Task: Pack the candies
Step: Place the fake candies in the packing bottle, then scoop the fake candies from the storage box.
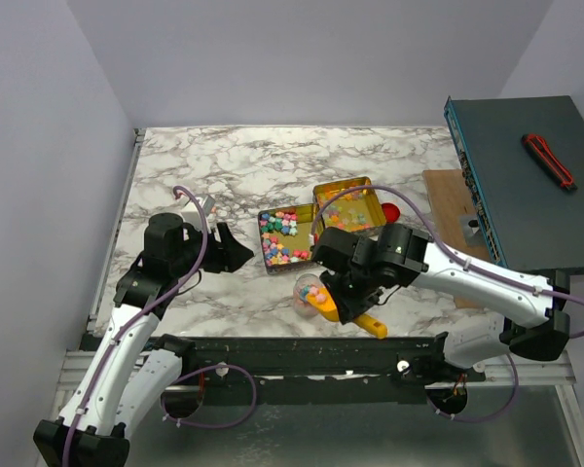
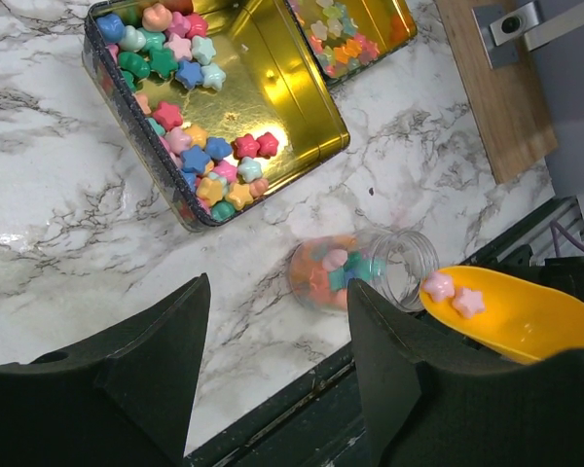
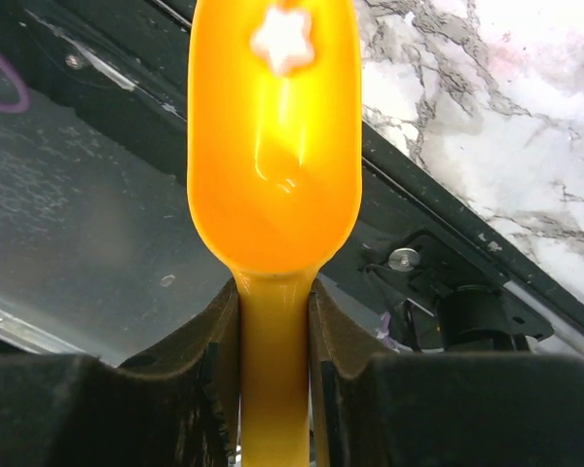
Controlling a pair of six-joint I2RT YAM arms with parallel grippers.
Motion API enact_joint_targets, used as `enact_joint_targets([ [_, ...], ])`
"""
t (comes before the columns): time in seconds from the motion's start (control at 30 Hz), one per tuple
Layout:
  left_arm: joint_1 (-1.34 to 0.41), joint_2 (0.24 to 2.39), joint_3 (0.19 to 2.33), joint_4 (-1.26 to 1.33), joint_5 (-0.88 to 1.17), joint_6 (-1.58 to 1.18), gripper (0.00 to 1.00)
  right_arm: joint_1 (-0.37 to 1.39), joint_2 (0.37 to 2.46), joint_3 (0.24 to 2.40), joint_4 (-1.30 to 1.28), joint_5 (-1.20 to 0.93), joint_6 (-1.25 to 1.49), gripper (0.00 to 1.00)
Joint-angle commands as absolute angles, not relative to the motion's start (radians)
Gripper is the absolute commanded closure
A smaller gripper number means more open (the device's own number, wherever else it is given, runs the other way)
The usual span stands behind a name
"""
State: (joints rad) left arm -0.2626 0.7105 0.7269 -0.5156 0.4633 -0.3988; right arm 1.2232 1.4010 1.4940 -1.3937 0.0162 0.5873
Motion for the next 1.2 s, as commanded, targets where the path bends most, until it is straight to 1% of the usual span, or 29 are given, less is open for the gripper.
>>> enact_joint_targets([
  [0.0, -0.278, 0.697, 0.735, -0.526, 0.437, -0.382, 0.39, 1.177, 1.409, 1.553, -1.417, -0.085, 0.581, 0.99],
  [0.27, -0.294, 0.698, 0.738, -0.534, 0.417, -0.377, 0.39, 1.081, 1.436, 1.563, -1.417, -0.220, 0.516, 0.99],
  [0.53, -0.301, 0.710, 0.742, -0.540, 0.400, -0.374, 0.39, 1.030, 1.418, 1.551, -1.416, -0.252, 0.489, 0.99],
  [0.67, -0.301, 0.723, 0.742, -0.541, 0.403, -0.376, 0.39, 1.023, 1.422, 1.601, -1.405, -0.191, 0.463, 0.99],
  [0.77, -0.301, 0.737, 0.740, -0.539, 0.406, -0.377, 0.39, 1.024, 1.438, 1.621, -1.398, -0.092, 0.432, 0.99],
  [1.0, -0.301, 0.768, 0.735, -0.536, 0.404, -0.381, 0.39, 1.024, 1.458, 1.637, -1.289, 0.052, 0.320, 0.99],
  [1.17, -0.301, 0.811, 0.739, -0.537, 0.403, -0.383, 0.39, 1.021, 1.528, 1.679, -1.287, 0.202, 0.205, 0.99],
])
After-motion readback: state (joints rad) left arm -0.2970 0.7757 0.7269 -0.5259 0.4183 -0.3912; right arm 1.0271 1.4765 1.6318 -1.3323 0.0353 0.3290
